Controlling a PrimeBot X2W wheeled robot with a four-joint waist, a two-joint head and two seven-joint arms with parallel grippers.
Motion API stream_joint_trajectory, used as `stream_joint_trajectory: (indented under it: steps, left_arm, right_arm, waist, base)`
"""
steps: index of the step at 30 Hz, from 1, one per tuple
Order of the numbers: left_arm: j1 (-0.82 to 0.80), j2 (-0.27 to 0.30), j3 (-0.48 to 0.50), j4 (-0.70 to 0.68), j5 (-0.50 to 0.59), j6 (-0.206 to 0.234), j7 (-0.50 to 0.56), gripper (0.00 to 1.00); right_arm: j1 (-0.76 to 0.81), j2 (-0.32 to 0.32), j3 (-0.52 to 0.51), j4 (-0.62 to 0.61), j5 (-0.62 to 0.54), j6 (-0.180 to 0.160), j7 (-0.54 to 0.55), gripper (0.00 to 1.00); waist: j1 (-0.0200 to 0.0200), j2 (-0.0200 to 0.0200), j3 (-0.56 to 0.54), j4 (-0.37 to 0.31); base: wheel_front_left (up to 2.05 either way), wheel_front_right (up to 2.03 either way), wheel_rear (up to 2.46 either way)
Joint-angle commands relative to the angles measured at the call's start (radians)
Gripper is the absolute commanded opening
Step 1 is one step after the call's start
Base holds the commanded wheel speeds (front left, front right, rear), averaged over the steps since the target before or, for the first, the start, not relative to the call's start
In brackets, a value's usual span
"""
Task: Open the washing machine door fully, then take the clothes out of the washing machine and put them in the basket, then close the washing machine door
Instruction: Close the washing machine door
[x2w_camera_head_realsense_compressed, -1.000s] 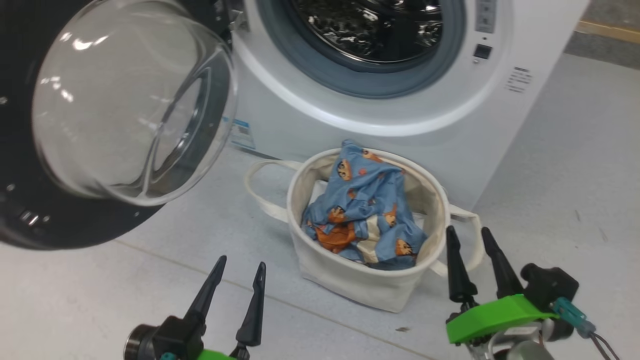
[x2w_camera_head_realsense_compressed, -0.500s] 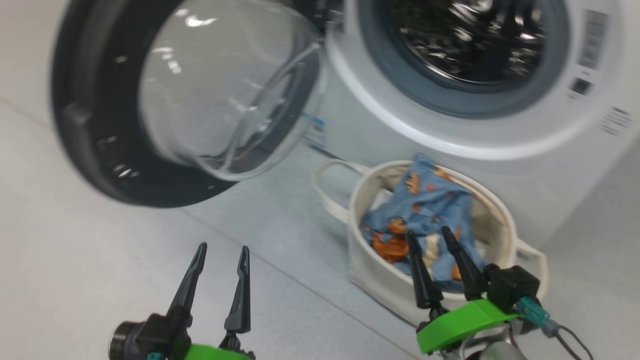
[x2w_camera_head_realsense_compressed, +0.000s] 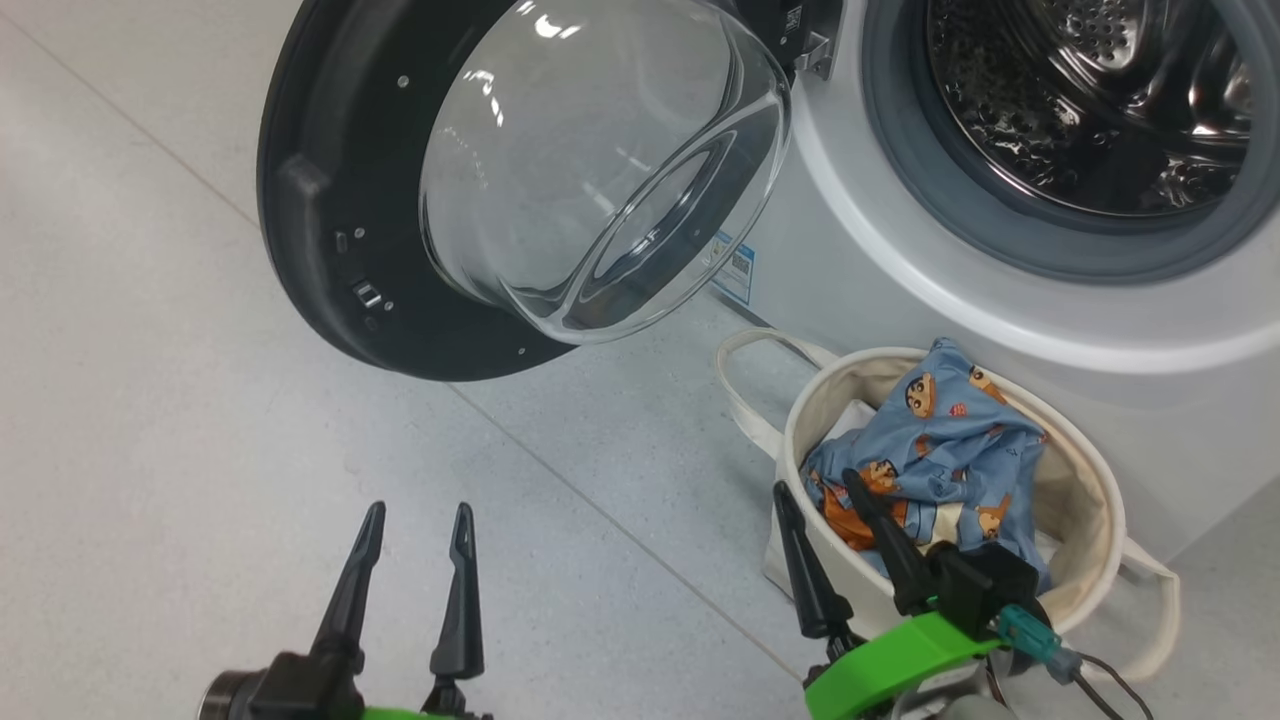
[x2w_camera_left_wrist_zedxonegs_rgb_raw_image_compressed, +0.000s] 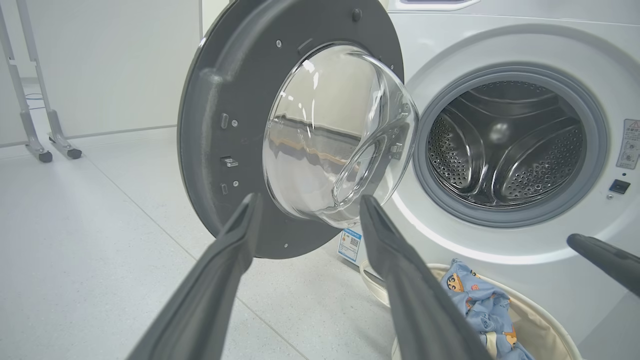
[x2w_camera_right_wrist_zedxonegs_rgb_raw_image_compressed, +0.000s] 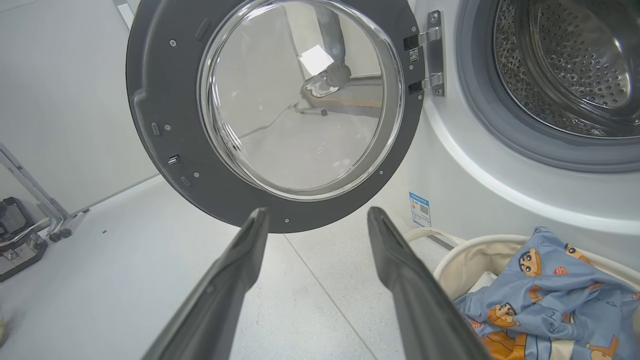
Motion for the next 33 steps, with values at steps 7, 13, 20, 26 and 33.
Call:
stream_joint_trajectory:
  steps: [7,13,20,26,33]
  left_arm:
    - [-0.015,0.000,0.036,-0.052,-0.003,0.011,-0.005,1.00]
    - [-0.025,0.000,0.039,-0.064,-0.013,0.022,-0.005,1.00]
    - [-0.022,0.000,0.047,-0.072,-0.030,0.025,-0.005,0.99]
    - [-0.023,0.000,0.085,-0.107,-0.088,-0.004,-0.005,0.00]
    - [-0.040,0.002,0.294,-0.228,-0.185,-0.133,-0.005,0.00]
  right_arm:
    - [-0.057,0.003,0.029,-0.024,-0.002,0.000,-0.012,1.00]
    - [-0.069,0.003,0.024,-0.023,-0.006,0.000,-0.012,1.00]
    - [-0.068,0.003,0.030,-0.019,-0.013,0.000,-0.012,1.00]
    - [-0.063,0.003,0.014,-0.027,-0.019,0.000,-0.012,1.00]
    - [-0.048,0.003,-0.016,-0.037,-0.024,0.000,-0.012,1.00]
  waist:
    - [0.0000,0.0000,0.013,0.004]
    - [0.0000,0.0000,0.029,0.004]
    - [0.0000,0.0000,0.027,0.001]
    - [0.0000,0.0000,0.039,0.001]
    - [0.0000,0.0000,0.055,-0.017]
  base:
    - [0.00,0.00,0.00]
    - [0.00,0.00,0.00]
    - [0.00,0.00,0.00]
    - [0.00,0.00,0.00]
    - [0.00,0.00,0.00]
